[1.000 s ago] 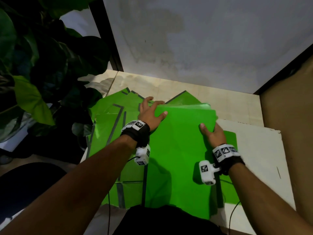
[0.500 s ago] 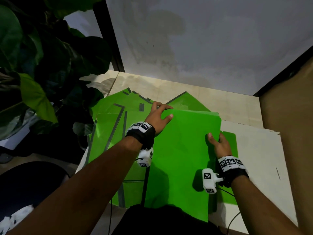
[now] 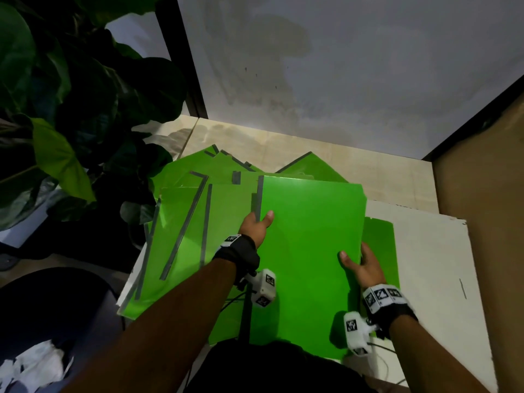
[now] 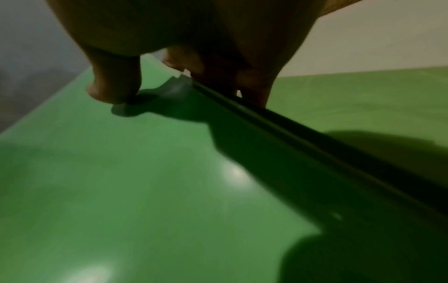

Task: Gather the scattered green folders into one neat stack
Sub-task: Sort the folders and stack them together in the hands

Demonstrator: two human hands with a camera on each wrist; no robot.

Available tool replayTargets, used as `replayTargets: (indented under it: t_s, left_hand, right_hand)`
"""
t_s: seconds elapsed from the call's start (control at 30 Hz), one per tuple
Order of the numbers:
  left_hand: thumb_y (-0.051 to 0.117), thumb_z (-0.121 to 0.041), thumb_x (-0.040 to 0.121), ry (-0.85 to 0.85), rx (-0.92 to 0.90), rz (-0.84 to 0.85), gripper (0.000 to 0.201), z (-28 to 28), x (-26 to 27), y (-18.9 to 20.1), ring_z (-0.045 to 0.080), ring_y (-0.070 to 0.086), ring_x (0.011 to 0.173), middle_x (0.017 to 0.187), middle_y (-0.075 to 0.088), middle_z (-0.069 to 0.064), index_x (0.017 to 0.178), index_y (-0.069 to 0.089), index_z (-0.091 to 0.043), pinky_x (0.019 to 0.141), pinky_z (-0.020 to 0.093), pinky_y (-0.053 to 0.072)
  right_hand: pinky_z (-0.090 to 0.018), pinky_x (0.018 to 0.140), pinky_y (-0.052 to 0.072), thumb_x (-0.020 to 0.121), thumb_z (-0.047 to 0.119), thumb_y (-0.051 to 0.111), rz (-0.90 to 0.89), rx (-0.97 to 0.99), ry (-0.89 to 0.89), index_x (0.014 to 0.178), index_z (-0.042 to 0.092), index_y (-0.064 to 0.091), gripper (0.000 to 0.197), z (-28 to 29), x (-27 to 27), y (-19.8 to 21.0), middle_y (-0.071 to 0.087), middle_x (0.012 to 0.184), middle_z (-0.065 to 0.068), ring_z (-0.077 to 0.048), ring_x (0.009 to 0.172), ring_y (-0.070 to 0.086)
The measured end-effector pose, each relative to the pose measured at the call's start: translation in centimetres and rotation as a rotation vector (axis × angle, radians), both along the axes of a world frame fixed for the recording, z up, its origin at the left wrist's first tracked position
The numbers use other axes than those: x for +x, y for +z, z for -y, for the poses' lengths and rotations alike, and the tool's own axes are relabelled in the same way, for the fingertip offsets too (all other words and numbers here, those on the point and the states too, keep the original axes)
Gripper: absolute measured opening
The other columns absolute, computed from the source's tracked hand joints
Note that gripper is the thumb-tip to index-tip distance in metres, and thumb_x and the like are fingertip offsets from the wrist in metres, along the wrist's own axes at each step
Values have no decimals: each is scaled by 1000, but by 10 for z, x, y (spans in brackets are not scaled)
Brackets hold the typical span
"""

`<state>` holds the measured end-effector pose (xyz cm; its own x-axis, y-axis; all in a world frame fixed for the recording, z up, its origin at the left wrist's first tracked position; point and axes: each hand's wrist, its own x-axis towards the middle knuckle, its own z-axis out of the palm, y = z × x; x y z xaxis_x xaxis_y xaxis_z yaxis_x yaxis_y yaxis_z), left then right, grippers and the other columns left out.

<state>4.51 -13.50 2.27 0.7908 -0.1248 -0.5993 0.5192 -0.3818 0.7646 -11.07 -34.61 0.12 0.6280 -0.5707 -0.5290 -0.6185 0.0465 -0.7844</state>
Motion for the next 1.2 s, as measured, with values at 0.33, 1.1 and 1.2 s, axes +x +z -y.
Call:
replayTargets:
  t_s: [0.33, 1.1, 1.2]
  left_hand:
    - [54, -44, 90, 51, 1, 184, 52, -53, 11, -16, 26, 51, 121, 129, 53, 3, 134, 36, -23, 104, 49, 42]
    - [84, -38, 64, -227, 912, 63, 97, -173, 20, -60, 37, 40, 128, 137, 39, 17, 139, 31, -9, 103, 51, 41]
    - [81, -47, 66, -287, 963, 66, 88, -172, 18, -55, 35, 42, 125, 132, 45, 16, 134, 39, -9, 105, 44, 39]
  right_hand:
    - [-47, 99, 43, 86, 17, 69, 150, 77, -71, 127, 18, 57, 43, 5, 14, 11, 65, 121, -7, -30, 113, 59]
    - [-36, 77, 38, 84, 21, 70, 269, -24, -306, 115, 18, 62, 32, 66, -4, 26, 61, 88, -4, -15, 64, 57]
    - [-37, 80, 39, 86, 18, 69, 242, -53, -275, 102, 18, 66, 16, 63, -5, 21, 64, 95, -9, -24, 85, 55]
